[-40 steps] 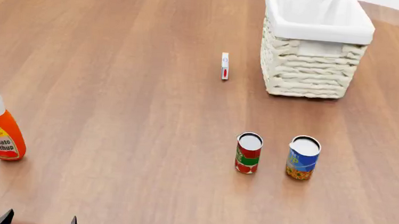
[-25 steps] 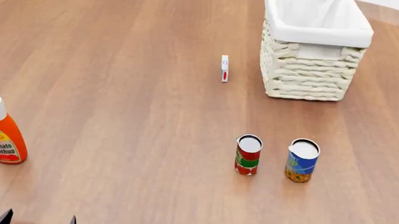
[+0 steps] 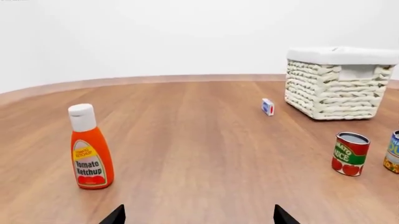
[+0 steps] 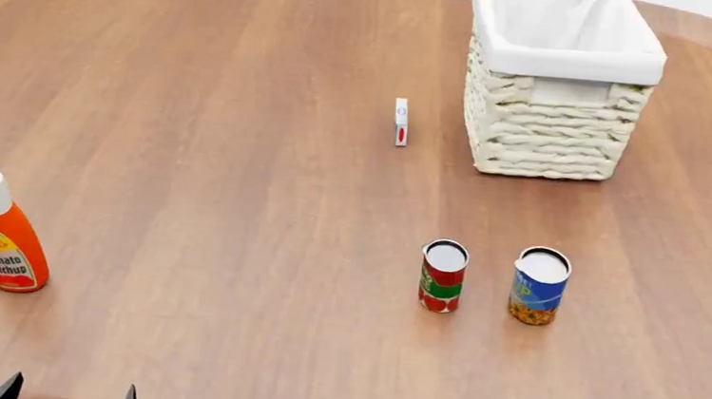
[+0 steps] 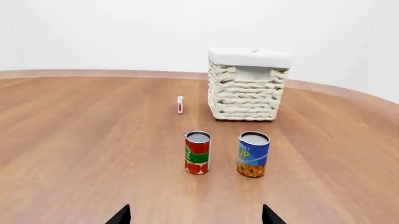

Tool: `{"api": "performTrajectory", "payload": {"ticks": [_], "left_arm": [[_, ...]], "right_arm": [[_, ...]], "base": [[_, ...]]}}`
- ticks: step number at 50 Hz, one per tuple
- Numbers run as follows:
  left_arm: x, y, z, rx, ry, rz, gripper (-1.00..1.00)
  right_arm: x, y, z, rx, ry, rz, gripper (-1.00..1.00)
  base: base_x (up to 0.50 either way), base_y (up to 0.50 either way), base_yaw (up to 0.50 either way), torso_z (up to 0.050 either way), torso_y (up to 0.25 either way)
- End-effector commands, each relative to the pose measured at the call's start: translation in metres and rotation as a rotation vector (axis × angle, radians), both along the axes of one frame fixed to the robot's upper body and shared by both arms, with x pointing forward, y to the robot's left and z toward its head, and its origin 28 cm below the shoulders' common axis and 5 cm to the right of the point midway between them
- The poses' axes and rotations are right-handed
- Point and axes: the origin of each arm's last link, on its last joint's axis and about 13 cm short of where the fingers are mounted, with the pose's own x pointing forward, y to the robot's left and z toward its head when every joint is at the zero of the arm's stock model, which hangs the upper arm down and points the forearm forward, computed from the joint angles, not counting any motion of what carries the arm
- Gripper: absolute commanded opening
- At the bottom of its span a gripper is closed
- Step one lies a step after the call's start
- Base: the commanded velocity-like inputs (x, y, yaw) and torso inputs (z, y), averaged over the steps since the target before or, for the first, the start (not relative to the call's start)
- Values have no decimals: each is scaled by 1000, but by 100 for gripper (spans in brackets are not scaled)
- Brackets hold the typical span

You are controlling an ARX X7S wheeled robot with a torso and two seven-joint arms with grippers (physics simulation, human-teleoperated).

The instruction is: Pick up the cream cheese box, and put it in the basket.

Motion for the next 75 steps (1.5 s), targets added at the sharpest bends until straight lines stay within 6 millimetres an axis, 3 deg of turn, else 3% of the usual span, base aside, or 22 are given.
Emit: {"api": "performTrajectory", "payload": {"ticks": [1, 75], "left_arm": [[-2, 0, -1, -4, -14, -8, 100], [-1, -1, -2, -9, -6, -22, 100]], "right_arm": [[0, 0, 0, -2, -3, 2, 100], [-3, 2, -3, -34, -24, 30, 100]], "base": [[0, 0, 0, 0, 0], [214, -150, 0, 0, 0]]}}
